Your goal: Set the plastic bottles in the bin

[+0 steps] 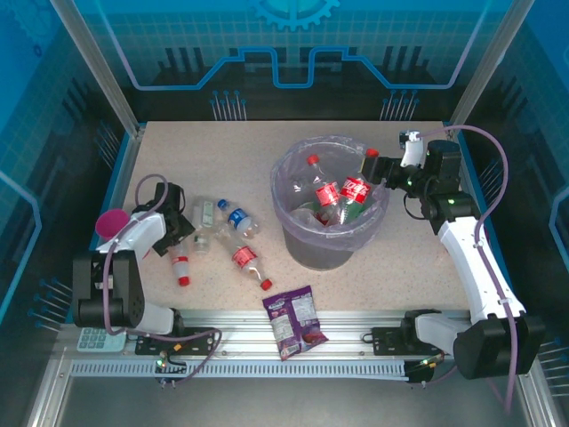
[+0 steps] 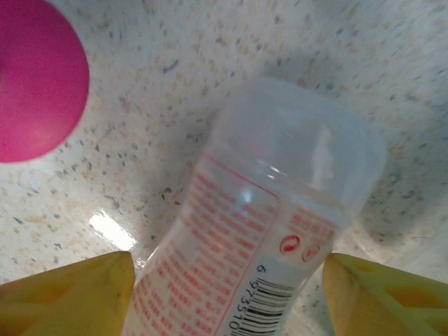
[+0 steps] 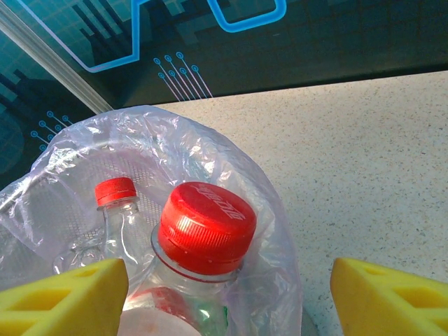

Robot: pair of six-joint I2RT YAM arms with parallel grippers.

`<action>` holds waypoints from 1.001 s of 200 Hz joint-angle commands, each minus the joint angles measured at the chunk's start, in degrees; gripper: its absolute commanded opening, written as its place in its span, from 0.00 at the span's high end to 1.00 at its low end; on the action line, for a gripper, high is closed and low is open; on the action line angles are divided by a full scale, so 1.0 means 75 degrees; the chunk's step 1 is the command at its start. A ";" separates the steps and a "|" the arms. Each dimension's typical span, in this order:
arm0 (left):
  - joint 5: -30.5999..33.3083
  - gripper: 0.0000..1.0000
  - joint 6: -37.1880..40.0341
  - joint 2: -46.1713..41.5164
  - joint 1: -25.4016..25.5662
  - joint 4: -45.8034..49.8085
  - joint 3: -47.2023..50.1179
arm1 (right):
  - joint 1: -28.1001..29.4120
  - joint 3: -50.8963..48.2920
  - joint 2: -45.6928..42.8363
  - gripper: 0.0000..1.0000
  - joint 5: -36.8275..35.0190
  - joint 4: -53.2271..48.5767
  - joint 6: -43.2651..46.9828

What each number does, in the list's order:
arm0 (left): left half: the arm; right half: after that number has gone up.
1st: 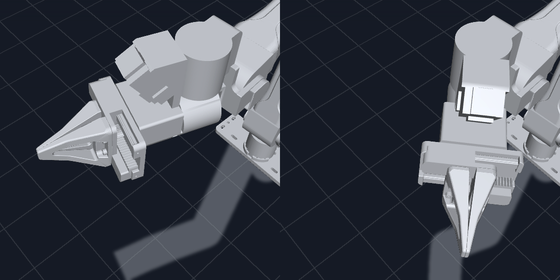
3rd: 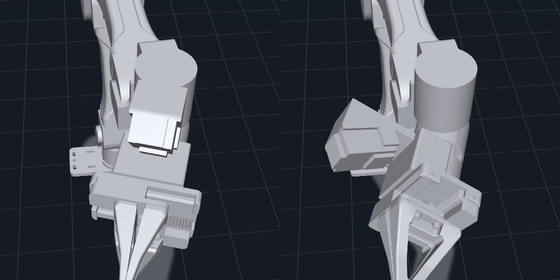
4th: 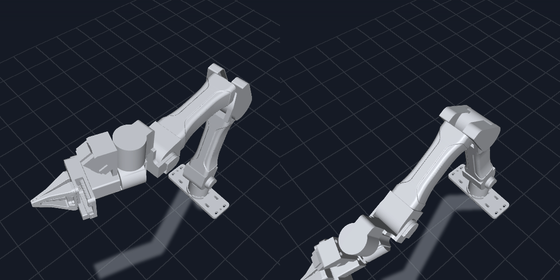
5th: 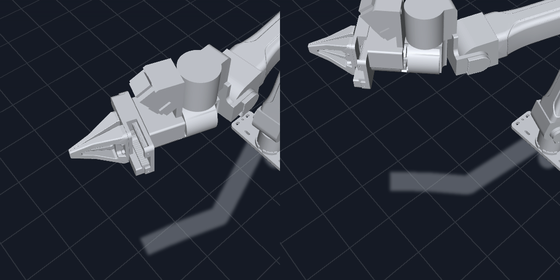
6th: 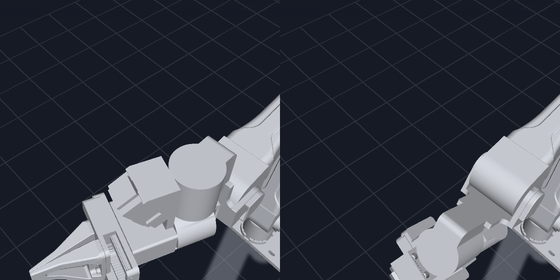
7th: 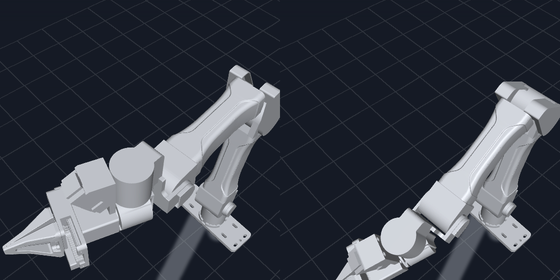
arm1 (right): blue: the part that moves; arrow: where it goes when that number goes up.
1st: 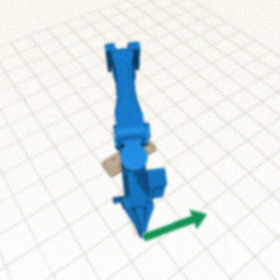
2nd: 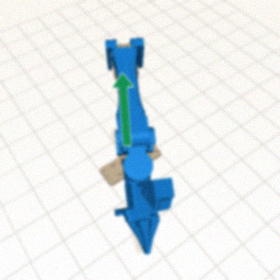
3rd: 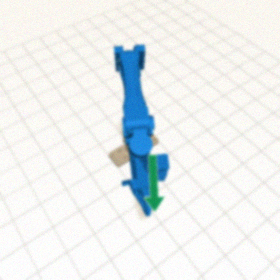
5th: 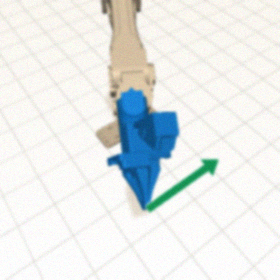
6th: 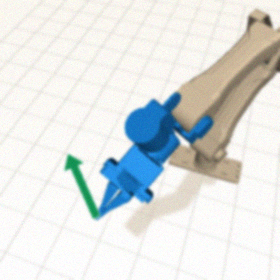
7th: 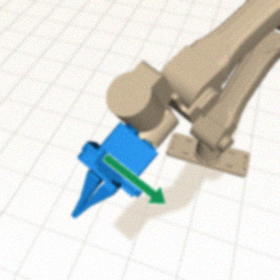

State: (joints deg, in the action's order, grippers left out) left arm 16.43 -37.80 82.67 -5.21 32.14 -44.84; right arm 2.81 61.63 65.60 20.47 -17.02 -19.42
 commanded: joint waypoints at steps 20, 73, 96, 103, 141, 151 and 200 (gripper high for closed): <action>-0.0471 0.33 -0.0243 0.0199 0.0029 -0.0130 0.0224 | -0.0199 0.0222 0.0015 0.23 0.0013 -0.0134 0.0164; -0.0479 0.43 -0.0456 0.0324 0.0603 -0.0168 -0.0049 | -0.0199 0.0250 0.0018 0.23 0.0060 -0.0117 0.0086; -0.0401 0.46 -0.0424 0.0198 0.0771 0.0043 -0.0358 | -0.0196 0.0273 -0.0005 0.23 0.0059 -0.0162 0.0064; -0.0366 0.47 -0.0400 0.0126 0.0825 0.0140 -0.0474 | -0.0198 0.0265 -0.0017 0.23 0.0070 -0.0168 0.0053; 0.0064 0.48 -0.0223 -0.0439 0.1107 0.0848 -0.1139 | -0.0196 0.0253 -0.0098 0.24 0.0140 -0.0145 -0.0062; 0.0186 0.48 -0.0170 -0.0657 0.1192 0.1062 -0.1324 | -0.0197 0.0268 -0.0099 0.24 0.0181 -0.0142 -0.0088; 0.0314 0.53 0.0099 -0.1711 0.1669 0.1794 -0.2497 | -0.0179 0.0268 -0.0133 0.24 0.0410 -0.0008 -0.0316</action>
State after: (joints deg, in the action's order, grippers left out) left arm 17.32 -39.05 73.56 5.41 40.47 -58.48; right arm 2.17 62.04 65.60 21.71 -17.37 -20.36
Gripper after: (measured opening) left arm 0.473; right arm 0.766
